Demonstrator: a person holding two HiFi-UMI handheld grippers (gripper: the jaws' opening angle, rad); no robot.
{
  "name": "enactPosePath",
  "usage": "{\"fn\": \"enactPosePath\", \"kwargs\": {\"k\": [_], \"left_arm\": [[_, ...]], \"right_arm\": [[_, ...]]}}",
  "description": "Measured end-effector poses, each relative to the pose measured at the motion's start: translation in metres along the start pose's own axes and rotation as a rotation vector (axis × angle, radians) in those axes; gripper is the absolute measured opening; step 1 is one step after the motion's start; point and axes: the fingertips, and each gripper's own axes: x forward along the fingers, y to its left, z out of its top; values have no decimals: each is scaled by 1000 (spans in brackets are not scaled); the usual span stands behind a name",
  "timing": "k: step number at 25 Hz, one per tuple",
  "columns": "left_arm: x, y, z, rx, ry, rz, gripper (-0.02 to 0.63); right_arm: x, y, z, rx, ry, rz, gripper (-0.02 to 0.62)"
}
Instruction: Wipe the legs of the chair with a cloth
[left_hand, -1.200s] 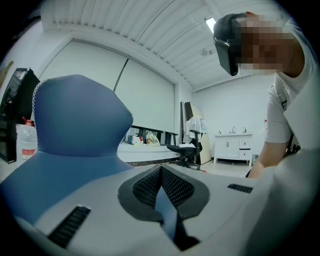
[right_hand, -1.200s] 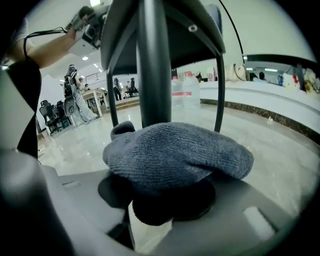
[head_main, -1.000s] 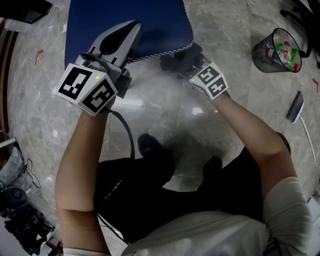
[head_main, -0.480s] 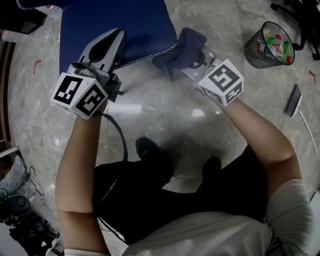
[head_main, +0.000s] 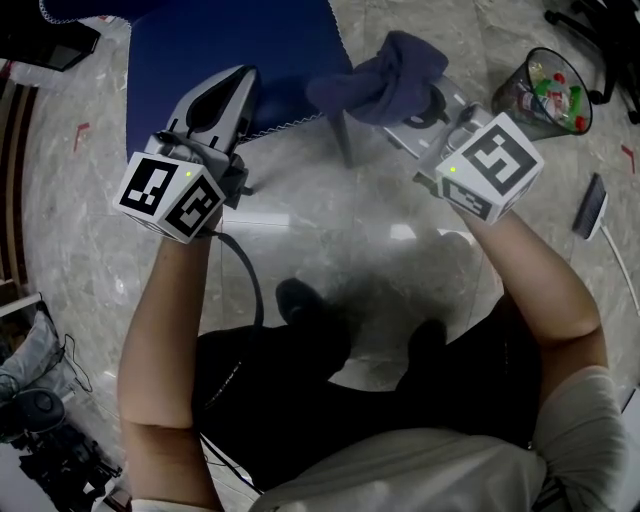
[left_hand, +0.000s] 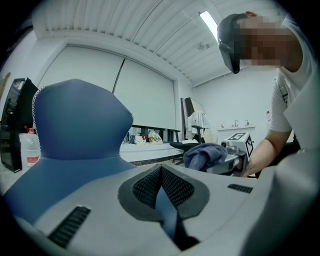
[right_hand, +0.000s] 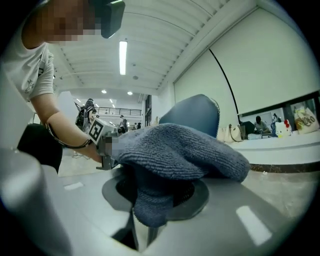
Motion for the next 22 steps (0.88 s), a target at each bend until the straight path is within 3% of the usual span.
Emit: {"fn": "enactPosePath", "kwargs": {"k": [6,22], "left_arm": [[-3,-1,0,0,-15,-4,6],[-3,-10,-1,0,-24,-19,6]], "right_arm": [[4,3,27,-19,-40,8,101],[2,-2,20,-20,-45,-27,98]]}}
